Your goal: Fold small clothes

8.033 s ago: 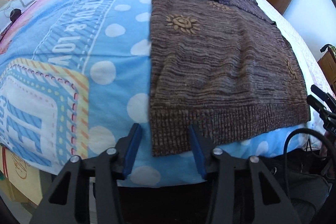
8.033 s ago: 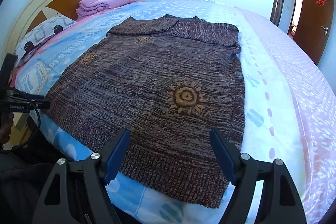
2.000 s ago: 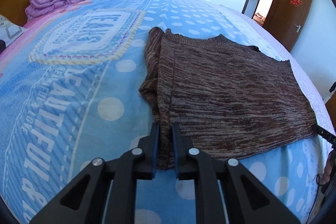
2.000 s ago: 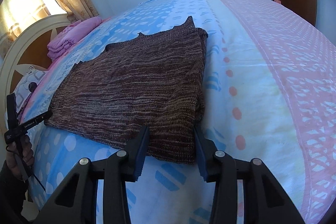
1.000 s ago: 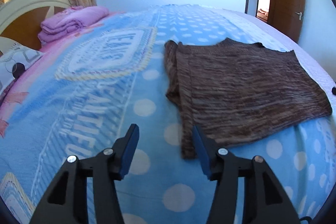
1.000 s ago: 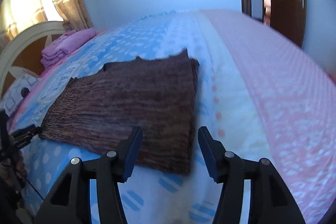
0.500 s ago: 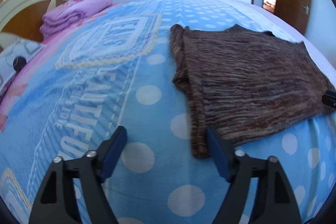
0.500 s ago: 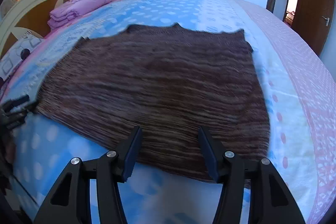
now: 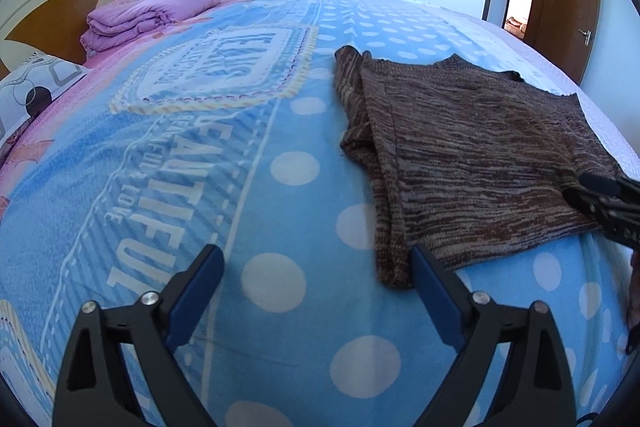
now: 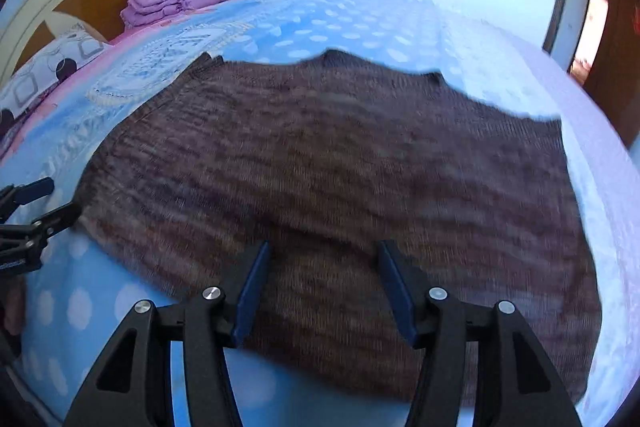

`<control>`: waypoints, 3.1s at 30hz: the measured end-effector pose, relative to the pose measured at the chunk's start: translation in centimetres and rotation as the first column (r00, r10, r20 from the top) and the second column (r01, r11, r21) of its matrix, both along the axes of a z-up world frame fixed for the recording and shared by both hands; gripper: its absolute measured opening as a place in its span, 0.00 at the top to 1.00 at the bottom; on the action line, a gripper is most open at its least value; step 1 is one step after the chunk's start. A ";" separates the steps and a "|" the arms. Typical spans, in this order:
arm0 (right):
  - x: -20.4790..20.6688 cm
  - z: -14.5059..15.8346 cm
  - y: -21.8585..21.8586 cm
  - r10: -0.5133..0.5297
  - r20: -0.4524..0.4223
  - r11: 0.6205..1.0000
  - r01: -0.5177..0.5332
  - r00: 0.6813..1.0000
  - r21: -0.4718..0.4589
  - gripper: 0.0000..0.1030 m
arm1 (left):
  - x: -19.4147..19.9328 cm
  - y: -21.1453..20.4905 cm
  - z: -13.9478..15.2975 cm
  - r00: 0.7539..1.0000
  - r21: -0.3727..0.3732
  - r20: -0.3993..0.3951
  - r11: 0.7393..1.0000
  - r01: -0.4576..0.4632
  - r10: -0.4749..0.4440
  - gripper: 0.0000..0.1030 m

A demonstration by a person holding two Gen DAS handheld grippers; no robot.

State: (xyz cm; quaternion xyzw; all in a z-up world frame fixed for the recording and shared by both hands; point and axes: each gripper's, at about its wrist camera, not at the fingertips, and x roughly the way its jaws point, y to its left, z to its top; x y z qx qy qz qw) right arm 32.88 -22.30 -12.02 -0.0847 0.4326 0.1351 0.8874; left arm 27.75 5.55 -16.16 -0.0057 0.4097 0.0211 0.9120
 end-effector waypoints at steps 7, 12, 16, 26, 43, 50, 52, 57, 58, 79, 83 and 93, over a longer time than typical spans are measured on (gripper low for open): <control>-0.9 0.2 0.0 0.003 0.005 1.000 -0.003 1.000 -0.007 0.45 | -0.3 0.6 0.6 0.999 0.025 -0.029 0.999 0.030 -0.030 0.05; -3.2 0.0 1.7 0.068 0.037 0.996 -0.065 0.997 -0.068 0.44 | -0.2 2.3 0.7 0.999 0.124 -0.031 0.992 0.009 -0.006 0.03; -3.3 0.1 1.0 0.053 0.026 0.998 -0.052 0.998 -0.033 0.42 | 0.6 3.5 0.8 0.999 0.144 -0.045 0.990 -0.006 0.012 0.03; -2.2 2.3 4.1 0.097 0.067 0.995 -0.097 0.993 -0.003 0.42 | 1.7 3.4 0.7 0.999 0.191 -0.053 0.982 0.011 -0.001 0.03; -5.3 0.8 14.7 0.391 0.089 0.915 -0.376 0.916 -0.146 0.42 | 7.9 5.7 4.8 0.999 0.008 0.034 0.999 0.035 -0.036 0.03; -6.1 -0.5 18.4 0.439 0.114 0.880 -0.401 0.891 -0.255 0.42 | 11.9 3.8 4.2 0.996 -0.167 0.012 0.982 0.088 -0.088 0.04; -6.0 -0.8 18.6 0.422 0.122 0.887 -0.381 0.898 -0.261 0.42 | 13.2 3.1 3.5 0.995 -0.217 -0.015 0.971 0.097 -0.102 0.06; -5.8 -1.0 18.5 0.405 0.136 0.895 -0.363 0.904 -0.258 0.62 | 16.0 1.6 1.7 0.986 -0.258 -0.097 0.960 0.111 -0.139 0.24; -5.9 -1.0 18.6 0.408 0.135 0.894 -0.365 0.903 -0.259 0.72 | 16.6 1.5 1.2 0.984 -0.255 -0.118 0.962 0.100 -0.134 0.26; -6.5 1.9 14.7 0.366 0.151 0.929 -0.353 0.918 -0.107 0.96 | 18.2 0.4 4.4 0.981 -0.337 -0.108 0.934 0.116 -0.161 0.94; -6.4 3.1 13.0 0.337 0.169 0.942 -0.329 0.926 -0.070 0.96 | 17.9 -0.4 5.6 0.982 -0.339 -0.086 0.932 0.130 -0.168 0.94; -6.2 5.1 8.9 0.260 0.187 0.963 -0.270 0.947 0.028 0.97 | 17.4 -3.9 9.1 0.976 -0.356 -0.022 0.914 0.193 -0.215 0.94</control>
